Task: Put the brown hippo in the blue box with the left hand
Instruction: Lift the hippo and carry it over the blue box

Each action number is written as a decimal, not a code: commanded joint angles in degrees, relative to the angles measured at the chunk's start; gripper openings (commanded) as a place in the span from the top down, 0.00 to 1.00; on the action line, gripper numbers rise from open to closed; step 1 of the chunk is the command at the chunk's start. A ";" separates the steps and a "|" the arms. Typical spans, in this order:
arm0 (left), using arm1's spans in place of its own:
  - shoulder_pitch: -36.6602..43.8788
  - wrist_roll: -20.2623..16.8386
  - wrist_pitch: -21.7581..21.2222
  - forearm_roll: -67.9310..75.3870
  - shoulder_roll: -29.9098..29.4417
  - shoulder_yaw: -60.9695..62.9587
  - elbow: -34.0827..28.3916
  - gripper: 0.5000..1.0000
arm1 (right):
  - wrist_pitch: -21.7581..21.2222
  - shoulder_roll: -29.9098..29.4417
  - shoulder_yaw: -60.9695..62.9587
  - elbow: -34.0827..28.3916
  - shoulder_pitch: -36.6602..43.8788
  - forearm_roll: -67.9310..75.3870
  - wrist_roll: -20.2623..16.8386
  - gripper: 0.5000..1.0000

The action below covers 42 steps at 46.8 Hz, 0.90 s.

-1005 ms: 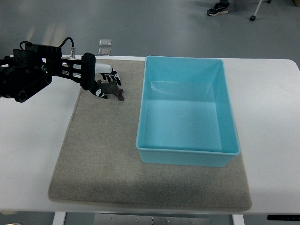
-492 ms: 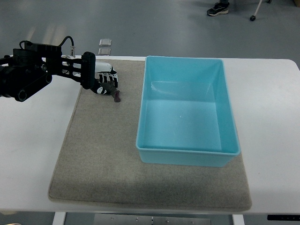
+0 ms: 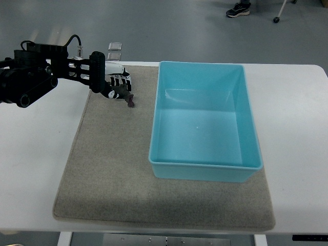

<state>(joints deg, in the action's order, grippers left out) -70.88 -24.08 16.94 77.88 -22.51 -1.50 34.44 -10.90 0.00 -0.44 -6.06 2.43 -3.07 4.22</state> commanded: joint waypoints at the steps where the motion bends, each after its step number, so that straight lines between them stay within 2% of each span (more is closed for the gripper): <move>1: -0.84 -0.09 0.02 -0.09 0.01 -0.17 0.01 0.86 | 0.00 0.00 0.00 0.00 0.03 -0.01 0.00 0.13; 23: -5.93 0.00 0.46 0.08 0.01 -5.97 0.54 0.86 | 0.00 0.00 0.00 0.00 0.03 -0.01 0.00 0.13; 33: -6.55 0.00 -0.15 0.08 0.09 -6.59 3.08 0.85 | 0.00 0.00 0.00 0.00 0.03 0.08 0.00 0.13; 42: -6.46 0.00 -0.15 -0.53 0.09 -10.98 8.62 0.84 | 0.00 0.00 0.00 0.00 -0.06 -0.01 0.00 0.13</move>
<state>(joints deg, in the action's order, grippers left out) -77.44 -24.07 16.65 77.70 -22.41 -10.83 40.96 -10.90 0.00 -0.44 -6.06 2.43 -3.07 4.22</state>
